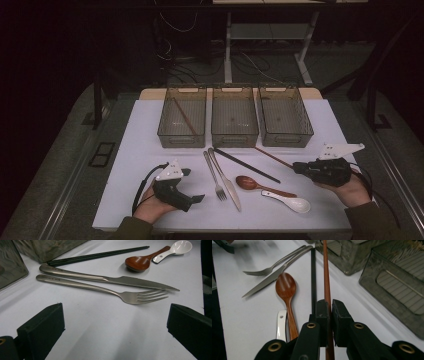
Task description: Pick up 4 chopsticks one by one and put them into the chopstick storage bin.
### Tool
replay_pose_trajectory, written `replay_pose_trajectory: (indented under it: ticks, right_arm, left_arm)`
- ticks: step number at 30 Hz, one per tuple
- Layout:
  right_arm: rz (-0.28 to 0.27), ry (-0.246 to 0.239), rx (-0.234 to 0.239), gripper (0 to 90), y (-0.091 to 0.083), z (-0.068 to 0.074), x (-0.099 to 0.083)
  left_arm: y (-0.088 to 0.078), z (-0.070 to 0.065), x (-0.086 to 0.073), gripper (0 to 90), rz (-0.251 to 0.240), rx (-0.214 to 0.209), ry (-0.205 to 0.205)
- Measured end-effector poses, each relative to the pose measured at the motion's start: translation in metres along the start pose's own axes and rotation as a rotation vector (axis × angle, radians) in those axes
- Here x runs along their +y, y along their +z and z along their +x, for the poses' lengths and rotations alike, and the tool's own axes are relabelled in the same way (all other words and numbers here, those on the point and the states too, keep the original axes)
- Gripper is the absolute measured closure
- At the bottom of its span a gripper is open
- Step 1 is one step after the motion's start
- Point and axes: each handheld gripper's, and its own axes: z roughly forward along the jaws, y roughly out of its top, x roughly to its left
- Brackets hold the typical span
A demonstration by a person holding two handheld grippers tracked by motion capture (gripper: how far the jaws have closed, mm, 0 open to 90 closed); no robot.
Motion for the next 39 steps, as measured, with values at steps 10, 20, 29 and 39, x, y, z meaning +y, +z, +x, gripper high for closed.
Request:
replay_pose_trajectory:
  ticks: [10,20,29,39]
  right_arm:
    - [-0.019,-0.018,0.028,83.9,0.014,0.004,0.019]
    - [-0.054,-0.017,0.043,83.9,0.025,-0.001,0.039]
    - [-0.062,0.007,0.047,83.9,0.036,-0.010,0.052]
    - [-0.044,0.004,0.054,83.8,0.054,-0.013,0.074]
  left_arm:
    - [-0.002,0.000,0.000,0.1,-0.012,0.000,-0.005]
    - [-0.002,0.000,0.000,0.2,-0.014,0.000,-0.002]
    - [-0.002,0.000,0.000,0.1,-0.013,0.005,0.004]
    - [-0.002,0.000,0.000,0.2,-0.008,0.007,-0.002]
